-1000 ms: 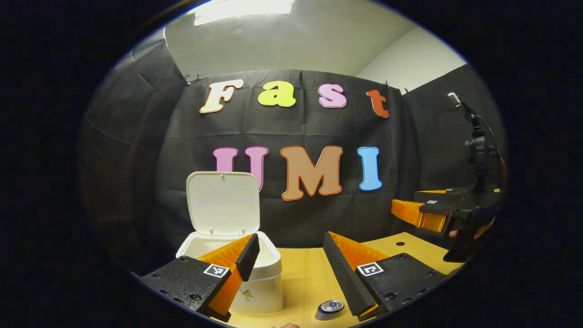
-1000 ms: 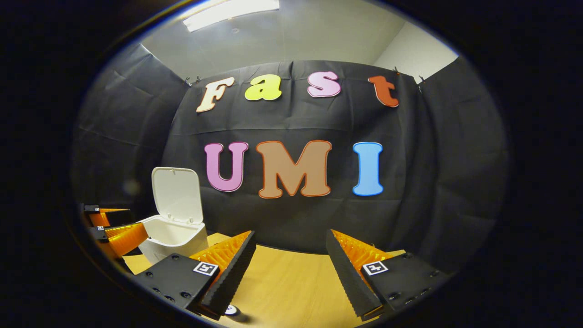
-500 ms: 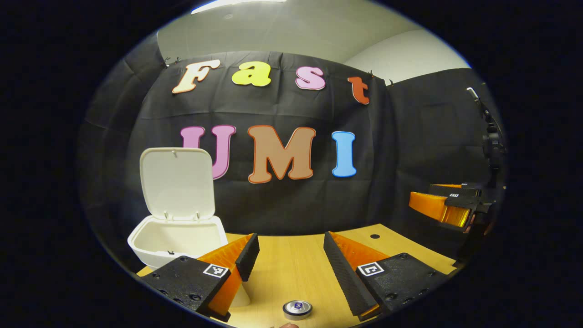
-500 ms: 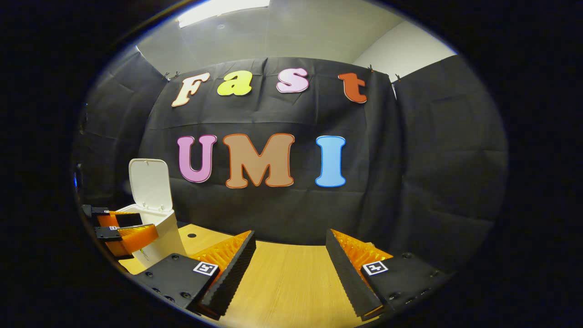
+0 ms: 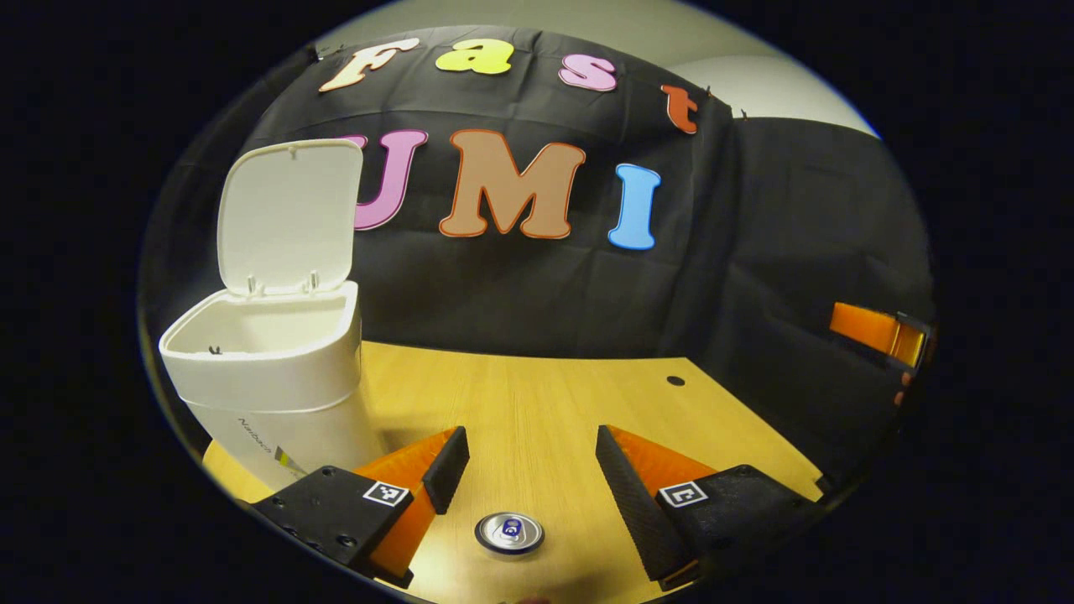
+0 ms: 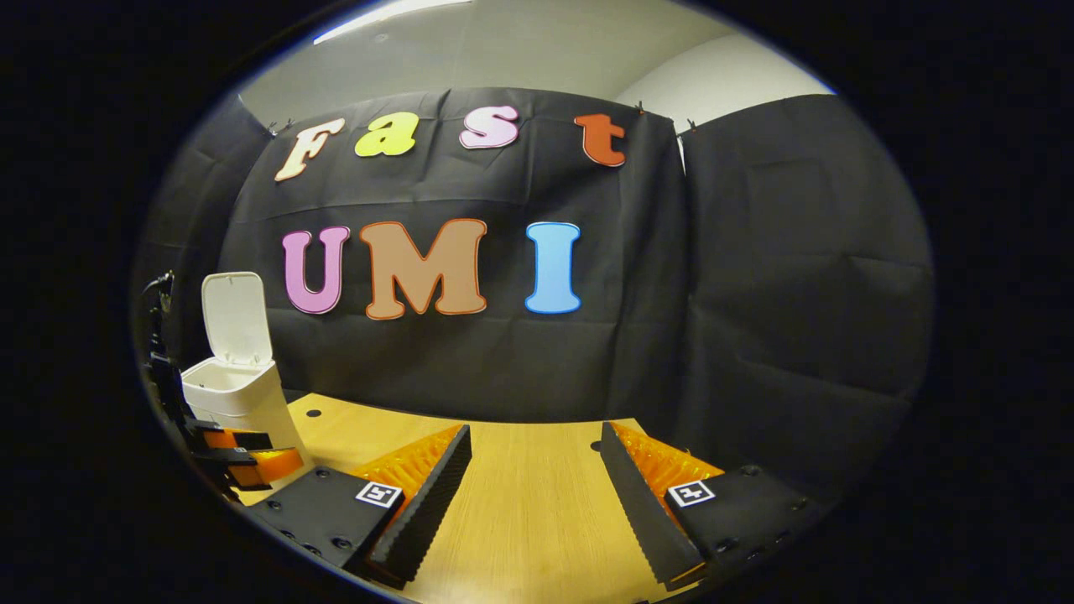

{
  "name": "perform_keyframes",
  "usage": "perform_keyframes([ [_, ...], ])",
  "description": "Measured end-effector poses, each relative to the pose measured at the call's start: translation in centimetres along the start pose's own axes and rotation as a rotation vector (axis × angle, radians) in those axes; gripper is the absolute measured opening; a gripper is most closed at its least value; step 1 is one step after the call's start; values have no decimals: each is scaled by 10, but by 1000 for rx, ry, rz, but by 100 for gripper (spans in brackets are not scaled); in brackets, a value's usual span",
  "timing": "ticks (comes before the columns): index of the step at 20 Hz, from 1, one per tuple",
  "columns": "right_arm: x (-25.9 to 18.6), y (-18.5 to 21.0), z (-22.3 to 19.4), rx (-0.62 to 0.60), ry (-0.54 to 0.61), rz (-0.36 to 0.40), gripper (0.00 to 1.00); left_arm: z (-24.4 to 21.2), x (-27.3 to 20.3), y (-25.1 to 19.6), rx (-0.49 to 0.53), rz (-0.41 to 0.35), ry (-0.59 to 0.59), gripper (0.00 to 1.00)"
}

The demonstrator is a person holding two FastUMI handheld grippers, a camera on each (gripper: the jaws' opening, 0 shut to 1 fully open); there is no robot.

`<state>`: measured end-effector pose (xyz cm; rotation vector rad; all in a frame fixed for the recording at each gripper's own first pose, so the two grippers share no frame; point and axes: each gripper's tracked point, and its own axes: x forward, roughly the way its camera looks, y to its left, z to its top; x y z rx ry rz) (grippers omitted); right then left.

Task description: Press the lid of the desktop garbage bin to open it, pick up the crumpled paper on the desktop and throw it into the bin, then pick up the pop can on the desktop and drop it into the bin, and finally close the garbage bin lid.

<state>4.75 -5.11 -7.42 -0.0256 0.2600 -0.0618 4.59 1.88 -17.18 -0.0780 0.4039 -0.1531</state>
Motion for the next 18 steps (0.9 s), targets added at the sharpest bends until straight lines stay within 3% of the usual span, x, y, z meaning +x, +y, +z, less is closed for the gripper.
perform_keyframes([
  [18,-17,-31,-40,-61,100,-83,99,-154,28,27,8,81,297,93],
])
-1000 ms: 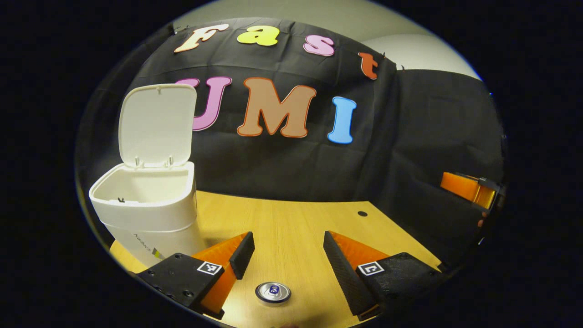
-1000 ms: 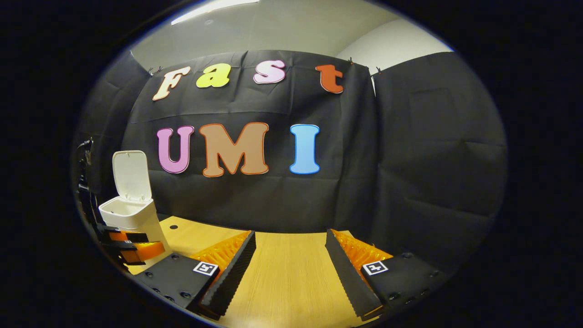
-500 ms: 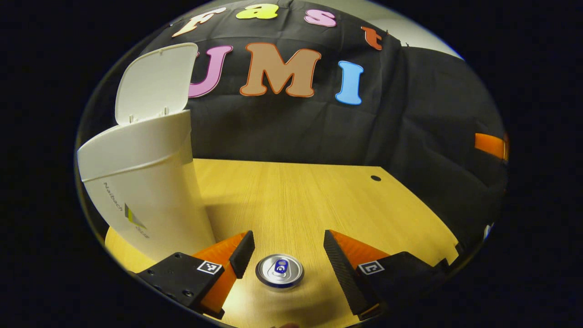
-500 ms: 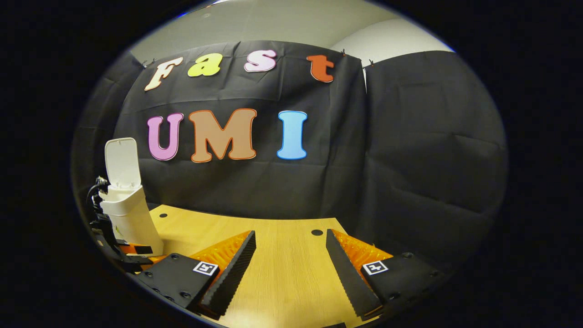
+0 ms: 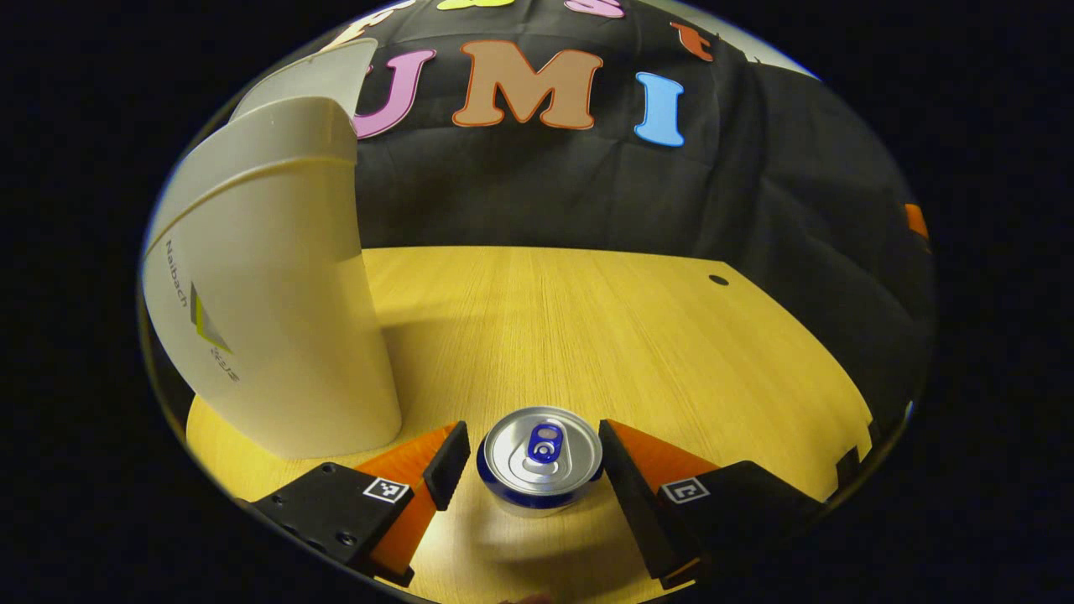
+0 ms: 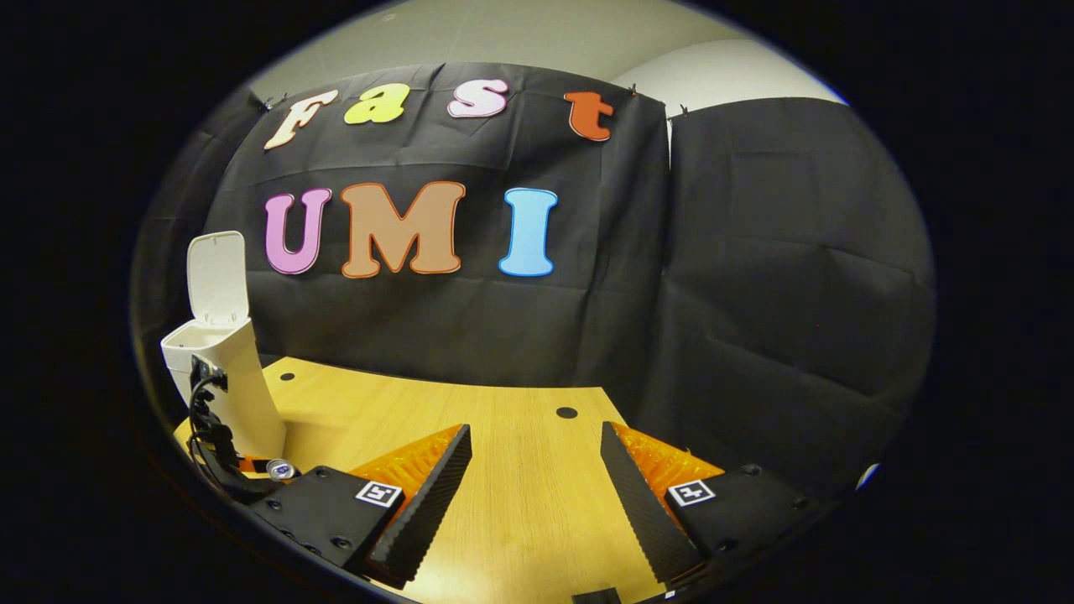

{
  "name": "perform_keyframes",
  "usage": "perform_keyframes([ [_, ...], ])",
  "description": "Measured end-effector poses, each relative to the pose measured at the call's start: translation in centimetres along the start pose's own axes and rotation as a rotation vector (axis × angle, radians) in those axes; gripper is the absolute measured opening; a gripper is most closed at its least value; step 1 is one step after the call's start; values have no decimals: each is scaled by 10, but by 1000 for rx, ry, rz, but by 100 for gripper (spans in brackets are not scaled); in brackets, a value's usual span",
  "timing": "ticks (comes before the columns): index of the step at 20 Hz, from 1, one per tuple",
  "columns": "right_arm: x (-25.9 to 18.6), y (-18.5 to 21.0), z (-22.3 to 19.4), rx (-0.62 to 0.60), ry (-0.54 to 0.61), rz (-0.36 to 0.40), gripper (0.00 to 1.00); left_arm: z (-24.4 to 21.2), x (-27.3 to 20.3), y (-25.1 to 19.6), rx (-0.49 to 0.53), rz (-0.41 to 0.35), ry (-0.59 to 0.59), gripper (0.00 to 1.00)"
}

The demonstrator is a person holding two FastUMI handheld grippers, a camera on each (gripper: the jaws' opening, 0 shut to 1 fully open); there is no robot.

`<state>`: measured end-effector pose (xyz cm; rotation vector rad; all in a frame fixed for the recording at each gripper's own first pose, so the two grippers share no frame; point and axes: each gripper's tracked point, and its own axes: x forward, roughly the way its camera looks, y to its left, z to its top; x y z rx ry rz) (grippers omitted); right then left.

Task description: Press the lid of the desktop garbage bin to open it, pick up the crumpled paper on the desktop and throw it into the bin, then pick up the pop can on the desktop and drop it into the bin, and finally close the garbage bin lid.

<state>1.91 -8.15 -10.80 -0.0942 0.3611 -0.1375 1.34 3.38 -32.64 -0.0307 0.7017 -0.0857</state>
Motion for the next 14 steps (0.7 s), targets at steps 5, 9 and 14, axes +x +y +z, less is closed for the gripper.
perform_keyframes([
  [5,0,-2,-3,-14,11,-9,99,-18,11,-5,-5,-41,45,84],
  [9,3,5,-6,-36,4,28,99,-9,8,-4,0,-23,26,78],
  [14,8,18,-8,-62,-23,120,99,33,-11,-14,-45,2,-48,78],
])
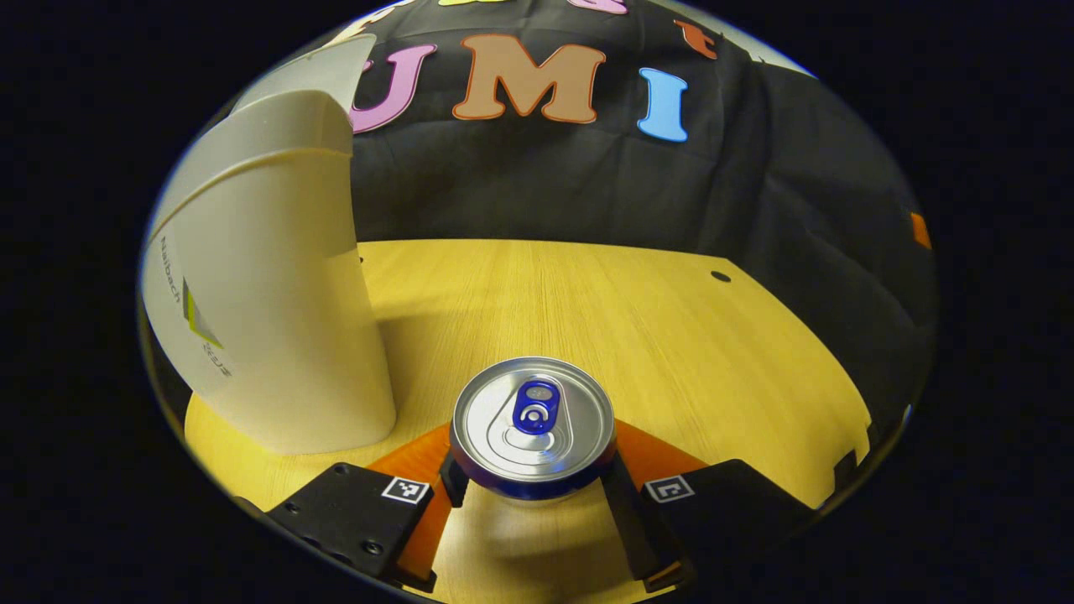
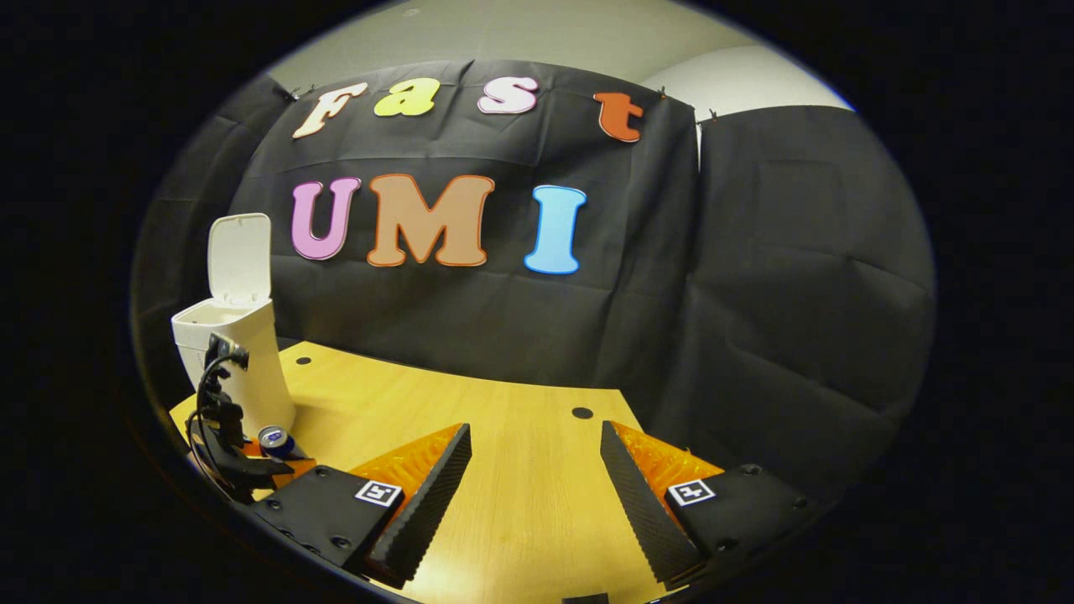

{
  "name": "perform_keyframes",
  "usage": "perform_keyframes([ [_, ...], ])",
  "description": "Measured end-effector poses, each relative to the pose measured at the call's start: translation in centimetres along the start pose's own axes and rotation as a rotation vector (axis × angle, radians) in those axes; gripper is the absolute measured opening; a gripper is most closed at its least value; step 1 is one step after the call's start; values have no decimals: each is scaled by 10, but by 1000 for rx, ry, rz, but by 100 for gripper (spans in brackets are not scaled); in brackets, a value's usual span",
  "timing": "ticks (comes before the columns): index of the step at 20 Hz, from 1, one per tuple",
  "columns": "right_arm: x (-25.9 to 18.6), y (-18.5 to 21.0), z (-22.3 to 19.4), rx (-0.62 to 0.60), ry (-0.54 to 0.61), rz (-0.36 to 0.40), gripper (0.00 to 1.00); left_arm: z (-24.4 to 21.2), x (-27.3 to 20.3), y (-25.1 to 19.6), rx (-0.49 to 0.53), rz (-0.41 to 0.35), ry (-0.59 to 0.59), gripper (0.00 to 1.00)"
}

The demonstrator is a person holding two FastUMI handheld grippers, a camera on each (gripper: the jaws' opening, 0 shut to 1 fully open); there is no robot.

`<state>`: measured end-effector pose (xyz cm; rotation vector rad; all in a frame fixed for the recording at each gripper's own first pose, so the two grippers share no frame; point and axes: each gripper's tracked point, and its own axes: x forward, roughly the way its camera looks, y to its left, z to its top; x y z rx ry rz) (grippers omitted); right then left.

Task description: Press the lid of the desktop garbage bin to open it, pick up the crumpled paper on the desktop and throw it into the bin, then pick up the pop can on the desktop and drop it into the bin, and finally close the garbage bin lid.

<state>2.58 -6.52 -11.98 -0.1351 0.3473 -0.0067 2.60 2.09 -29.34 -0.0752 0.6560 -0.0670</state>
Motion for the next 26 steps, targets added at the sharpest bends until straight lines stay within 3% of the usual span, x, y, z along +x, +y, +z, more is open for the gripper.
perform_keyframes([
  [4,6,15,1,-1,-26,111,99,66,-18,-15,-5,18,-142,78],
  [12,20,44,16,42,-68,125,99,207,-70,-28,151,-51,-416,76],
  [16,24,56,24,39,-77,114,99,266,-89,-9,177,-24,-523,76],
  [21,33,53,33,38,-76,101,99,301,-104,31,198,70,-591,76],
  [26,35,61,32,39,-66,111,99,304,-111,83,193,201,-587,75],
])
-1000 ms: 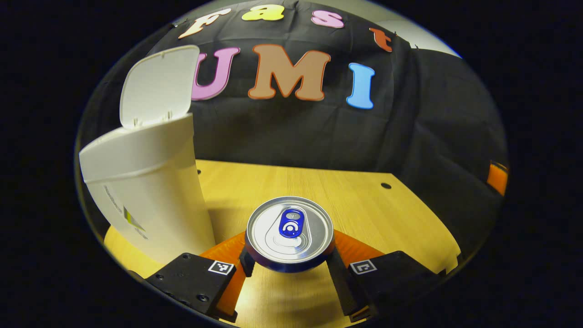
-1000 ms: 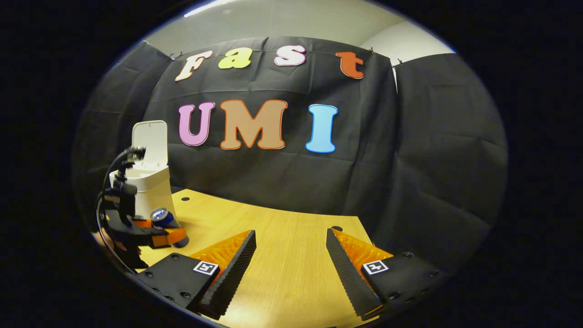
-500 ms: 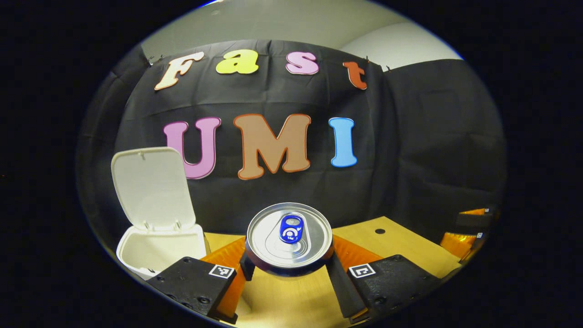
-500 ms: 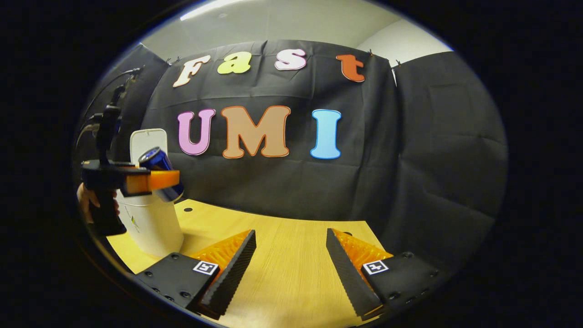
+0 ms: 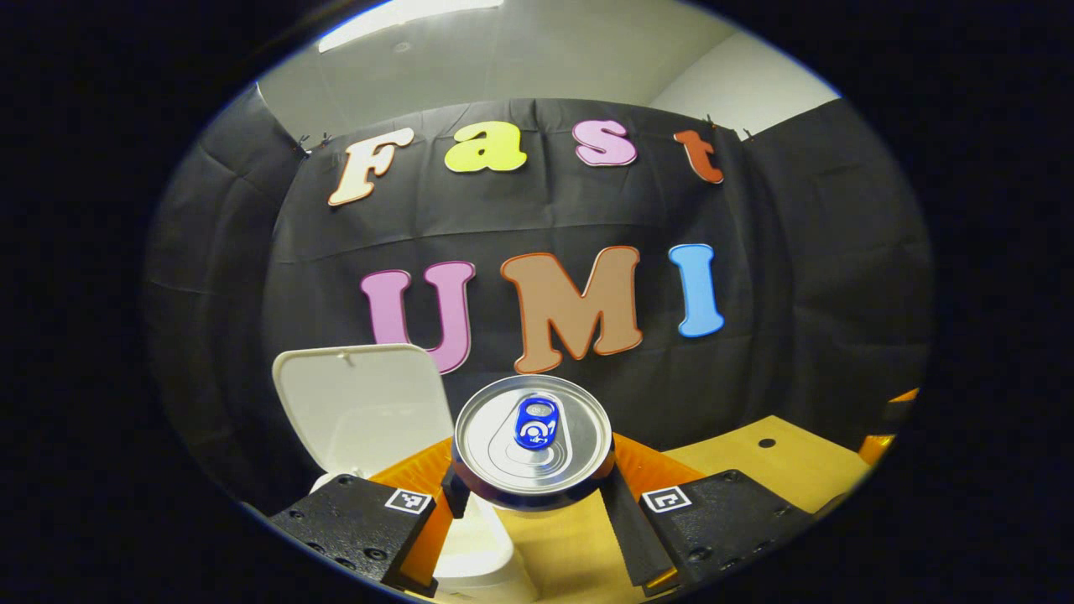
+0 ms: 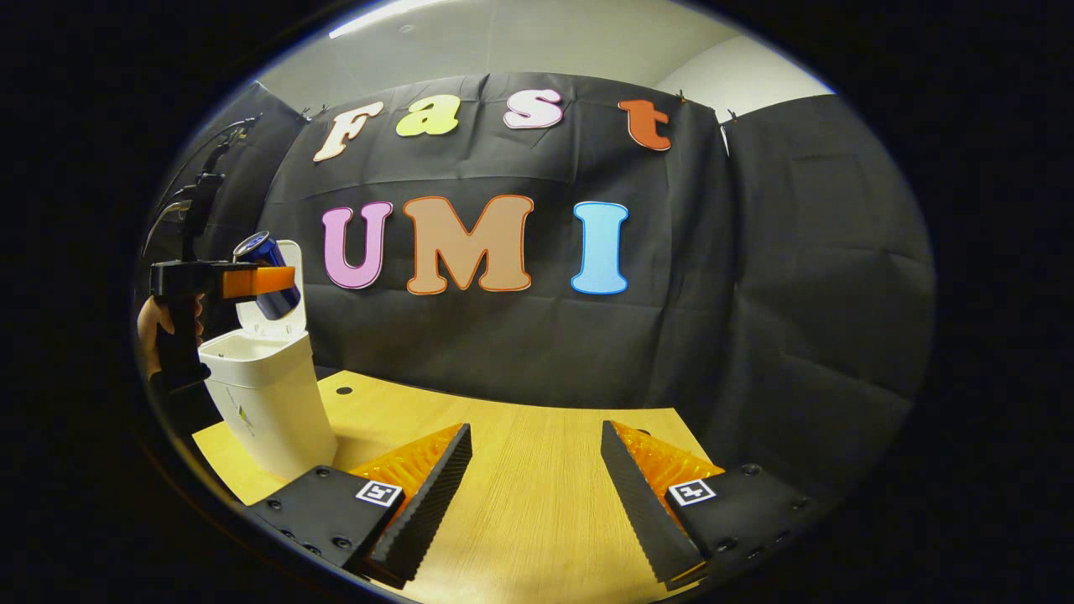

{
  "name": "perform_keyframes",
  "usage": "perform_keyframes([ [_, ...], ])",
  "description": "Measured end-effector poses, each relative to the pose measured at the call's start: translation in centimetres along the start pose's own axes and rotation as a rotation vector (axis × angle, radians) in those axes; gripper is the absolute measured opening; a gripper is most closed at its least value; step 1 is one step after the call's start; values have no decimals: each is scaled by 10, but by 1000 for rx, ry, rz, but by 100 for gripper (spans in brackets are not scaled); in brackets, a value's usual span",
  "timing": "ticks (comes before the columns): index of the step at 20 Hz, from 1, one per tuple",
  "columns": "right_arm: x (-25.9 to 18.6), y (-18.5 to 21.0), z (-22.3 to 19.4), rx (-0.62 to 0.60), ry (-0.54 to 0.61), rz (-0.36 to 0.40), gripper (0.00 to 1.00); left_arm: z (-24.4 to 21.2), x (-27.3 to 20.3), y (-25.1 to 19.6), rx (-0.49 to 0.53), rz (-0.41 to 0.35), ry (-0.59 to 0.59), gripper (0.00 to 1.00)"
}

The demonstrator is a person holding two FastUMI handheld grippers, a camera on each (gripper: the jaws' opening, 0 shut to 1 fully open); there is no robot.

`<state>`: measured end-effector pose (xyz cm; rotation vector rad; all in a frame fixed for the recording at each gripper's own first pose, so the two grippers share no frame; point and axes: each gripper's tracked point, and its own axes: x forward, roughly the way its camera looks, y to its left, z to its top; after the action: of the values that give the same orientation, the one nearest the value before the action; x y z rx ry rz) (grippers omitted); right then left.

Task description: Press the lid of the desktop garbage bin to open it, pick up the crumpled paper on the desktop and throw it into the bin, then pick up the pop can on the desktop and drop it into the bin, and finally close the garbage bin lid.

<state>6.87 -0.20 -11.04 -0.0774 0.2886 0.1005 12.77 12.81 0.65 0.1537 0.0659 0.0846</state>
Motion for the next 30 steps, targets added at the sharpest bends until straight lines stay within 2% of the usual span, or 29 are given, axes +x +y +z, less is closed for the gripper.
perform_keyframes([
  [3,1,7,-3,-9,7,13,99,-7,2,35,19,87,21,75],
  [7,2,18,-5,-13,13,29,99,-45,2,75,-7,186,130,75],
  [9,2,23,-7,-11,18,38,99,-66,0,87,-38,211,176,76],
  [14,2,25,-9,-10,26,28,99,-103,1,109,-31,270,265,76],
  [18,2,25,-11,-12,31,23,99,-112,1,115,-64,297,273,78],
  [23,2,26,-8,-14,24,25,99,-71,0,118,-17,303,164,92],
  [26,4,32,-4,-18,10,31,99,-25,0,117,-4,279,70,93],
  [30,4,33,-3,-11,1,33,99,31,8,123,-48,252,-1,92],
])
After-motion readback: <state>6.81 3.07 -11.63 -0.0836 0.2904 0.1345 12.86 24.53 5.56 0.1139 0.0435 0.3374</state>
